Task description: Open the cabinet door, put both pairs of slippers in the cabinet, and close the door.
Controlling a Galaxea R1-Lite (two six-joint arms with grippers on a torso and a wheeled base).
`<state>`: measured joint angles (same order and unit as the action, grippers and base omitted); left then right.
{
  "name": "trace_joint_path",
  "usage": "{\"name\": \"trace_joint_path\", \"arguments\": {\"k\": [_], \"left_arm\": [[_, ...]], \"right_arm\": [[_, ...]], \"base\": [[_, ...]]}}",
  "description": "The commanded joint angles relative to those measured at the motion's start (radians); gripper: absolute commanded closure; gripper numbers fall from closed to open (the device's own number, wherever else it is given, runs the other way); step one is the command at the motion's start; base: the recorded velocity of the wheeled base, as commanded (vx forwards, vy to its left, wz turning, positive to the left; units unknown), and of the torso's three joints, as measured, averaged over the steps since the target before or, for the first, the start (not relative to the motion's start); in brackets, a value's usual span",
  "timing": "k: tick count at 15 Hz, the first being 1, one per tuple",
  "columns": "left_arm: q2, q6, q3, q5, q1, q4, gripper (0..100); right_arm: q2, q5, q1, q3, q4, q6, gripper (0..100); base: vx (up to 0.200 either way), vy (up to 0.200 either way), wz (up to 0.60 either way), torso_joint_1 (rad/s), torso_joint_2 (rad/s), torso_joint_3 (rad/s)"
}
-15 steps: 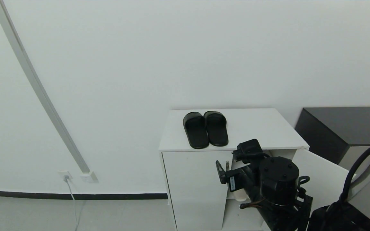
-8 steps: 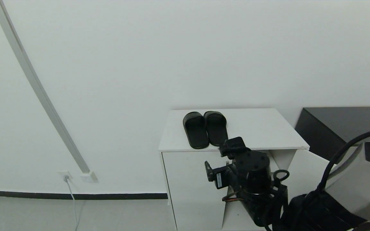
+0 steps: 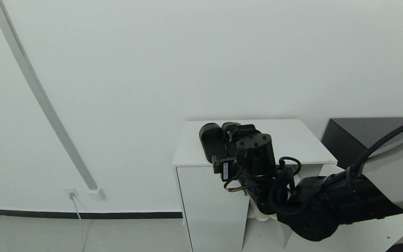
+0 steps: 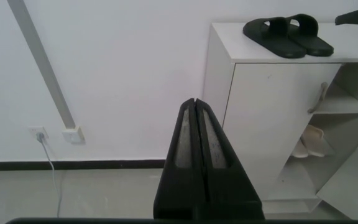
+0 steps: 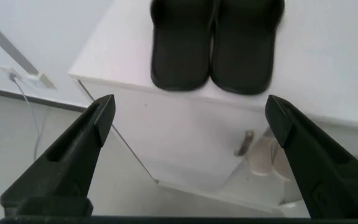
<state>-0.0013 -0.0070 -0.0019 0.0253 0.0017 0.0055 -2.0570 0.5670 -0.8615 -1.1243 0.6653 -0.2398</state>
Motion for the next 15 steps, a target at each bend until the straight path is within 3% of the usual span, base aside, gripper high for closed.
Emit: {"name": "trace_joint_path", "arguments": {"k": [1,9,15], "left_arm": [[0.001,-0.001,0.0,-0.001,0.0,0.001,100],[0.001,-0.001,0.0,-0.005,0.0,0.001,100],[0.001,-0.001,0.0,-0.005,0.0,-0.001,100]], "right_arm": [[-0.012,0.001,0.001,-0.002,0.002,-0.001,0],[-0.063,0.007,0.012,0.035,0.069,0.002,0],[-0.086,0.005,0.045,0.075,0.146,0.031,0]], "base": [[0.2,0.0,0.0,-0.007,-0.01,0.007],[0.2,0.0,0.0,0.007,0.0,0.002],[0.0,0.0,0.0,0.0,0.0,0.0]]}}
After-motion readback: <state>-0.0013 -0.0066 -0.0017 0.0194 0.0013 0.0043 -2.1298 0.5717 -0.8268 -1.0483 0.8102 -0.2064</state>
